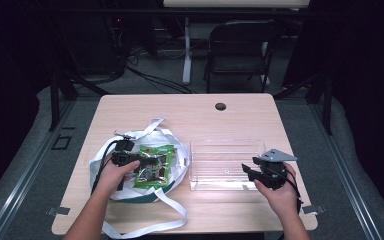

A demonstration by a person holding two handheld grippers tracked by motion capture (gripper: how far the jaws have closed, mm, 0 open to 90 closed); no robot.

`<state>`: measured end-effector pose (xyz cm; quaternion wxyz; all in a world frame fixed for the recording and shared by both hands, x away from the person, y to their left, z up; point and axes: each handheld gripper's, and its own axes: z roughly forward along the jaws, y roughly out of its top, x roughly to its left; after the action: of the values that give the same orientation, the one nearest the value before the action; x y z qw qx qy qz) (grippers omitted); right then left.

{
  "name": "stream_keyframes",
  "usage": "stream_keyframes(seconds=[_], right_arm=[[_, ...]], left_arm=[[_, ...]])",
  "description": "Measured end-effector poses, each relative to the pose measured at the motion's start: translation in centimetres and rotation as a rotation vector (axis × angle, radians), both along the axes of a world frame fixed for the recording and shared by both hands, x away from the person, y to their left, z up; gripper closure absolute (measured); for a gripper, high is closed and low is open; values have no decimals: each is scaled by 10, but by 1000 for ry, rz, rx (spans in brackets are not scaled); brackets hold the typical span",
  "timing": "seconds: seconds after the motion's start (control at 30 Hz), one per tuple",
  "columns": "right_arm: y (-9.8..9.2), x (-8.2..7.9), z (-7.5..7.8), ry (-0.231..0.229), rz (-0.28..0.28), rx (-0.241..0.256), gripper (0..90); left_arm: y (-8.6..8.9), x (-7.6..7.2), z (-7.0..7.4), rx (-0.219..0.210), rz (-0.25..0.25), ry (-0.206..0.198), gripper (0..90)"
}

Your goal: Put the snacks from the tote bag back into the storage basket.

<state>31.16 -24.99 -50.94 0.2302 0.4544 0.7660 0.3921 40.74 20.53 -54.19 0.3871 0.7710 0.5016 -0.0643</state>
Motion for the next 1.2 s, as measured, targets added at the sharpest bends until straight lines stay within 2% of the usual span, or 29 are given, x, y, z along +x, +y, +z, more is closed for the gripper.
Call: stream_keyframes(seconds=[0.3,0.4,0.63,0.87,1.2], right_arm=[[1,0,-1,-2,4,-2,498],[1,0,0,-5,1,4,499],[1,0,0,-9,1,5,499],[1,0,-1,-5,4,-1,499],[2,0,-1,-6,8,-3,499]], left_arm=[[-3,1,-2,-9,-8,10,338],[-3,-1,1,-8,-21,-11,374],[-2,-9,11,-43,-45,-54,435],[2,-15,20,-67,-96,-94,495],[1,-23,30,-36,-159,-140,576]])
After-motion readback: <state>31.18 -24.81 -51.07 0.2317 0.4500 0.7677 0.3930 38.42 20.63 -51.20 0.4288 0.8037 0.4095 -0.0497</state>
